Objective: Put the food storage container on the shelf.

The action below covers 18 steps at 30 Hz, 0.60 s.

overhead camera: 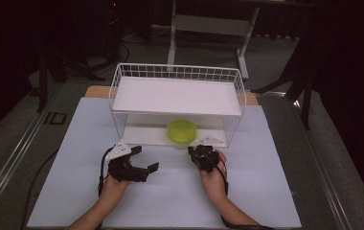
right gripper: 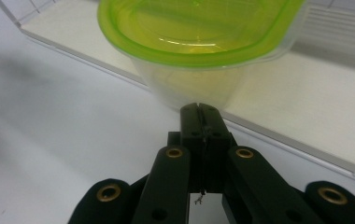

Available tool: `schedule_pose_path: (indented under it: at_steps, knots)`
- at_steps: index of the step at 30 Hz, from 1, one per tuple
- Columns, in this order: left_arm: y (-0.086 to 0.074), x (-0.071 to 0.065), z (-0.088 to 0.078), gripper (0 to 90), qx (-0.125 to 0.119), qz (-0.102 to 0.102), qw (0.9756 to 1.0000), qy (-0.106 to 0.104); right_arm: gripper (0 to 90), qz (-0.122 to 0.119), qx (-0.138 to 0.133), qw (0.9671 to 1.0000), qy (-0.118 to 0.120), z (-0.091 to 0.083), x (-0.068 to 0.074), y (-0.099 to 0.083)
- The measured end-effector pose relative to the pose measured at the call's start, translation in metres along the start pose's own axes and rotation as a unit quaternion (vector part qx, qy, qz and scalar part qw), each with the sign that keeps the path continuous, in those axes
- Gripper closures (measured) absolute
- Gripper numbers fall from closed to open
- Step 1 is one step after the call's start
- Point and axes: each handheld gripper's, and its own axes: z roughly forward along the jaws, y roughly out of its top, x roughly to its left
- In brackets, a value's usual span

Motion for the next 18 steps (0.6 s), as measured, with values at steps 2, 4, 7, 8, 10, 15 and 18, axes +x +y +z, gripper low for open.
schedule_pose_path:
  at_steps: [2, 4, 7, 8, 10, 15, 18]
  knots:
    - [-0.001, 0.000, 0.000, 1.9, -0.001, -0.001, 1.0000, 0.002, 89.9, -0.001, -0.001, 1.0000, -0.002, 0.003, 0.000, 0.002]
    - [-0.002, -0.001, 0.001, 1.8, 0.003, 0.000, 1.0000, 0.004, 89.9, 0.000, -0.001, 1.0000, -0.002, 0.006, 0.001, 0.003]
    - [-0.003, -0.002, 0.001, 1.8, 0.006, 0.006, 0.9999, 0.009, 89.9, 0.000, -0.003, 1.0000, -0.001, 0.011, 0.002, 0.006]
    - [-0.003, -0.003, 0.001, 1.8, 0.005, 0.007, 0.9999, 0.010, 89.9, 0.002, -0.003, 1.0000, 0.000, 0.012, 0.003, 0.007]
    - [-0.003, -0.003, 0.002, 1.9, 0.007, 0.011, 0.9998, 0.011, 89.8, 0.013, -0.004, 0.9999, 0.003, 0.015, 0.002, 0.008]
    - [-0.004, -0.005, 0.005, 1.8, 0.012, 0.018, 0.9996, 0.017, 89.8, 0.027, -0.006, 0.9996, 0.000, 0.023, 0.002, 0.012]
    - [-0.004, -0.005, 0.004, 1.9, 0.011, 0.019, 0.9996, 0.016, 89.7, 0.026, -0.010, 0.9996, -0.001, 0.030, 0.006, 0.015]
